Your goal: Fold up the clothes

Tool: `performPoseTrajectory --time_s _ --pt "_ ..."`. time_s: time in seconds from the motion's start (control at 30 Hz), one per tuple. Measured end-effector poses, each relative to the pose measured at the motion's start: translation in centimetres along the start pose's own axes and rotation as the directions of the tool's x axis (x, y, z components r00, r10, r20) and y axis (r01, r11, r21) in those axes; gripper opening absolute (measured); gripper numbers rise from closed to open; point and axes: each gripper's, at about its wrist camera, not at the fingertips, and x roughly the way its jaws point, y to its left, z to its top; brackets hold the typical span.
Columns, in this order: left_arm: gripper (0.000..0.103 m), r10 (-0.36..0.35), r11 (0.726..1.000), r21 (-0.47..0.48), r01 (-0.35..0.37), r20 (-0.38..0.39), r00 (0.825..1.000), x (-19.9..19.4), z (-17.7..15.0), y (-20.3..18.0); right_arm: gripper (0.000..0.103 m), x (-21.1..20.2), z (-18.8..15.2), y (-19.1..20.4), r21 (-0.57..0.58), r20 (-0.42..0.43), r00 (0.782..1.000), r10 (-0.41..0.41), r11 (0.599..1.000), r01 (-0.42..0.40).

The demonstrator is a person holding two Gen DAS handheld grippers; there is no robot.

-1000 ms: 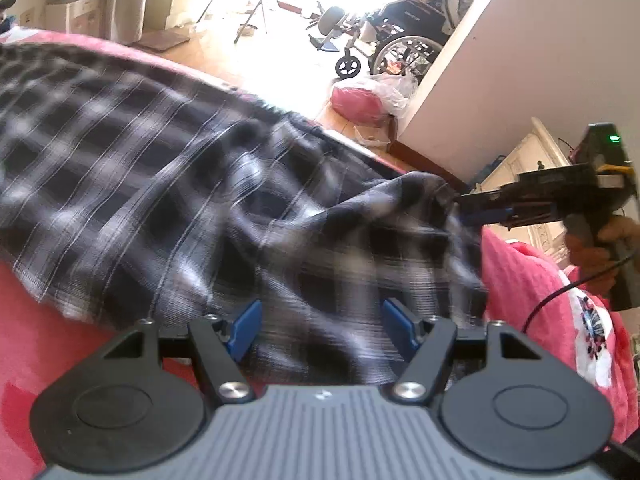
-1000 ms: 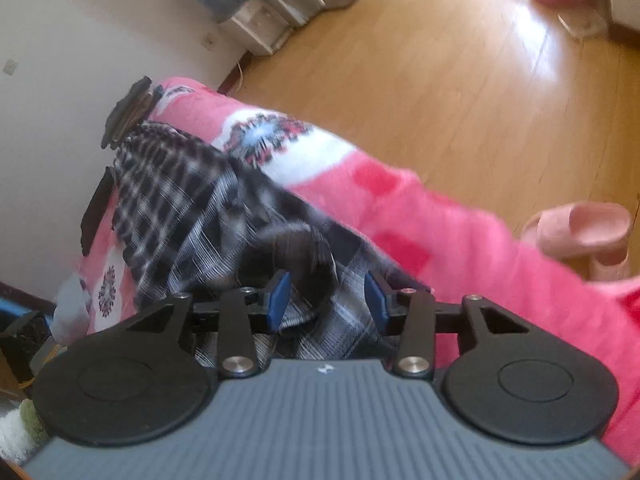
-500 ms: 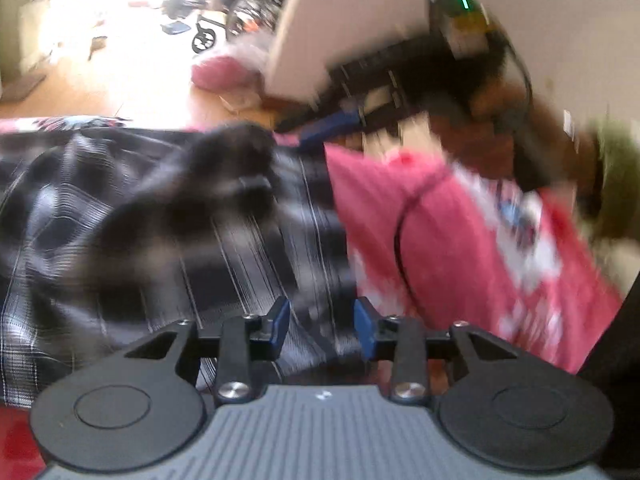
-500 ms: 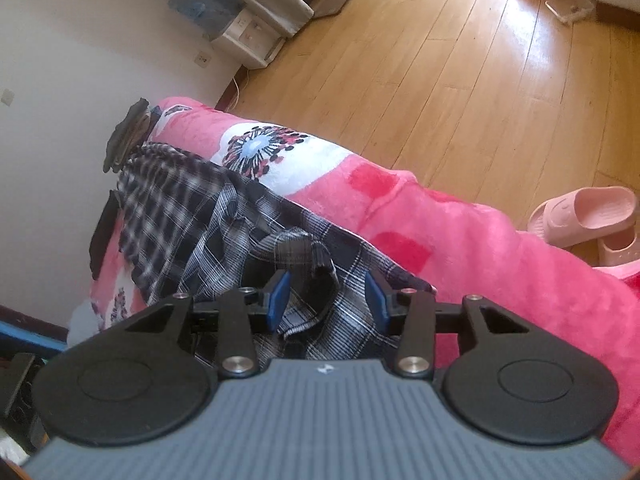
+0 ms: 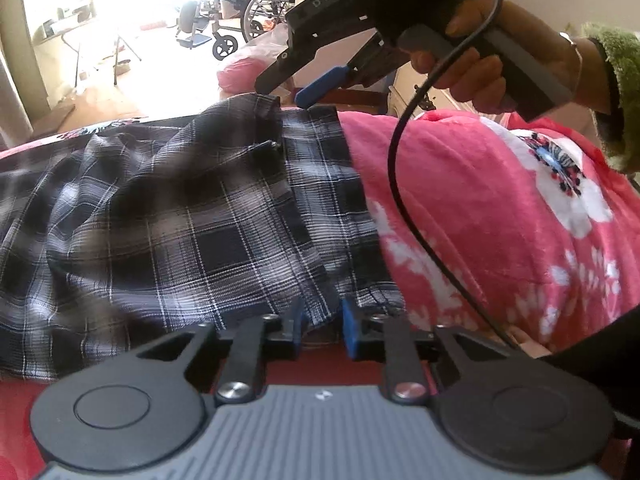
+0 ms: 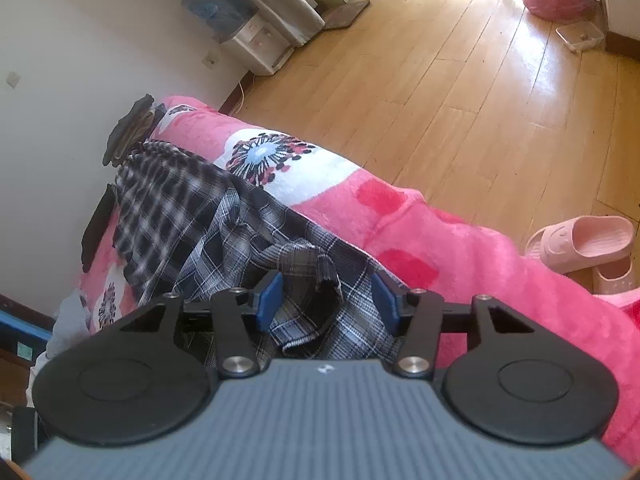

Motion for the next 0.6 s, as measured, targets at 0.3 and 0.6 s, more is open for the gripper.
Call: performPoseTrajectory --time_s 0.3,0.6 --pt "0.004 0.0 0.997 -0.075 0.003 0.041 0.999 -0.7 0.4 1.0 0.057 2.5 0.3 3.3 -0.284 0.014 0.991 -0.131 0.95 0.13" --pt "0.003 -0.157 0.98 -0.088 0.176 0.184 0.97 -3.8 0.4 1.0 0.003 1.0 -0.3 5.5 -0.393 0.067 0.979 -0.191 0.897 0.202"
